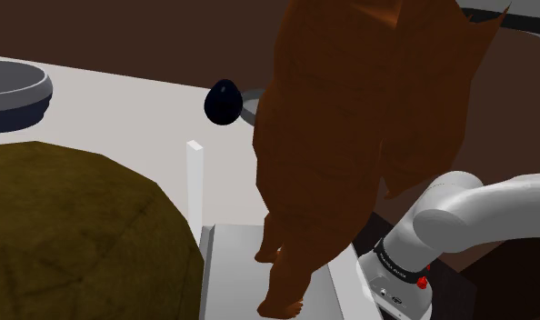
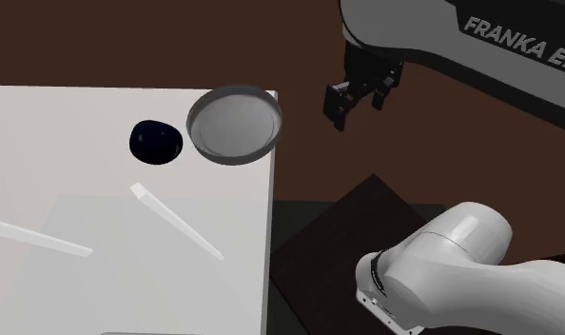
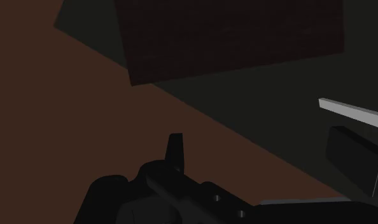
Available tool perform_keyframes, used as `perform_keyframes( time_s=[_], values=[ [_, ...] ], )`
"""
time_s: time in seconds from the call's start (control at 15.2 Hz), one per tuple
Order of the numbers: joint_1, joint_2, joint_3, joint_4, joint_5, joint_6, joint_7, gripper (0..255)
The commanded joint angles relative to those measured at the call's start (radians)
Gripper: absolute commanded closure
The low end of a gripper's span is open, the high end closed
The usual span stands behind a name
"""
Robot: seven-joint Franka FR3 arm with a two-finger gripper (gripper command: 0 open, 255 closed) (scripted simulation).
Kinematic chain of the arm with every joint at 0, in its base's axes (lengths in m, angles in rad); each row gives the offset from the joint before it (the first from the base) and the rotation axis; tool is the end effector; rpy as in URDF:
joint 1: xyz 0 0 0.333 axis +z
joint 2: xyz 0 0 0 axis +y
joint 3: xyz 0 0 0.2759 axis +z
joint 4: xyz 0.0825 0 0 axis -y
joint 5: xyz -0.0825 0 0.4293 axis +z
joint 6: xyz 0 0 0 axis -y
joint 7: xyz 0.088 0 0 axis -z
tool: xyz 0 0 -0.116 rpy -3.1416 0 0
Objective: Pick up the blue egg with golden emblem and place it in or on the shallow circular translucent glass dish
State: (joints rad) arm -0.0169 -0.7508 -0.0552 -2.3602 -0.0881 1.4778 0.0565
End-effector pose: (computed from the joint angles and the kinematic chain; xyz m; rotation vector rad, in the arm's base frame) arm 0.3748 -0.0398 0.5300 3.0794 -0.1752 -0.2044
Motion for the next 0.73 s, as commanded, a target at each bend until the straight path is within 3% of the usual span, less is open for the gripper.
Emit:
perform_keyframes(
  time_s=[0.0,0.66],
  values=[
    [0.0,0.0,0.0,0.0,0.0,0.0,0.0,0],
    [-0.012,-0.051,0.249,-0.012,0.245,0.11,0.486,0]
  ],
)
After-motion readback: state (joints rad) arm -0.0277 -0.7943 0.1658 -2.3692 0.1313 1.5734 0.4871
